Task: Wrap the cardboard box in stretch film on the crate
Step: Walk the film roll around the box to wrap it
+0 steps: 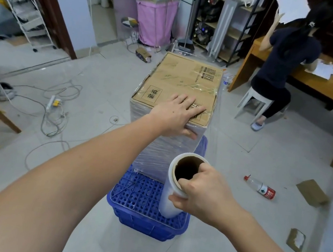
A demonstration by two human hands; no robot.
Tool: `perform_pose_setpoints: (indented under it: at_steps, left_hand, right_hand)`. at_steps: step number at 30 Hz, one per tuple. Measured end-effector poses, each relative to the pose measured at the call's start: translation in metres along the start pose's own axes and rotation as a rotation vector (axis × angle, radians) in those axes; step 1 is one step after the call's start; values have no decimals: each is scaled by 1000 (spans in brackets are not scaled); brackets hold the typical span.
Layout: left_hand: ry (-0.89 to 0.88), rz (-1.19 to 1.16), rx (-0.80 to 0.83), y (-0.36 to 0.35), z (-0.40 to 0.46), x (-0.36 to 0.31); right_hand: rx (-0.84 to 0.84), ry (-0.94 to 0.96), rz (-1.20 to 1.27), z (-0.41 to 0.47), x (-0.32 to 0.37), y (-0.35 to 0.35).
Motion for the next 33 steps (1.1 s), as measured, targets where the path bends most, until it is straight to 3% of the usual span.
perform_pose_setpoints:
  at_steps: [7,11,16,25,28,33]
  left_hand:
    - [5,9,-7,0,-2,1]
    - [4,-34,9,1,-3,3]
    - [-32,-166,30,10,2,7]
    - [-294,-215,287,21,-5,64]
    - [-376,-181,243,21,-9,68]
    - [-441,-99,140,14,-9,64]
  right_hand:
    - [92,113,58,5,12,-8]
    - [154,45,41,3,9,1]
    - [232,-178,36,3,12,16]
    - [539,-662,126,7,10,6]
    - [563,-755,136,9,10,7]
    - [458,-920,29,24,15,14]
Point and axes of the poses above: each hand's wrist, its own z-axis towards the middle knuckle, its own y-axis out of the back of the hand, x = y × z, the point moved 8 cm from there along z, towards the middle knuckle, and after that the axes turned 14 degrees about -z, right-handed, at the moved point
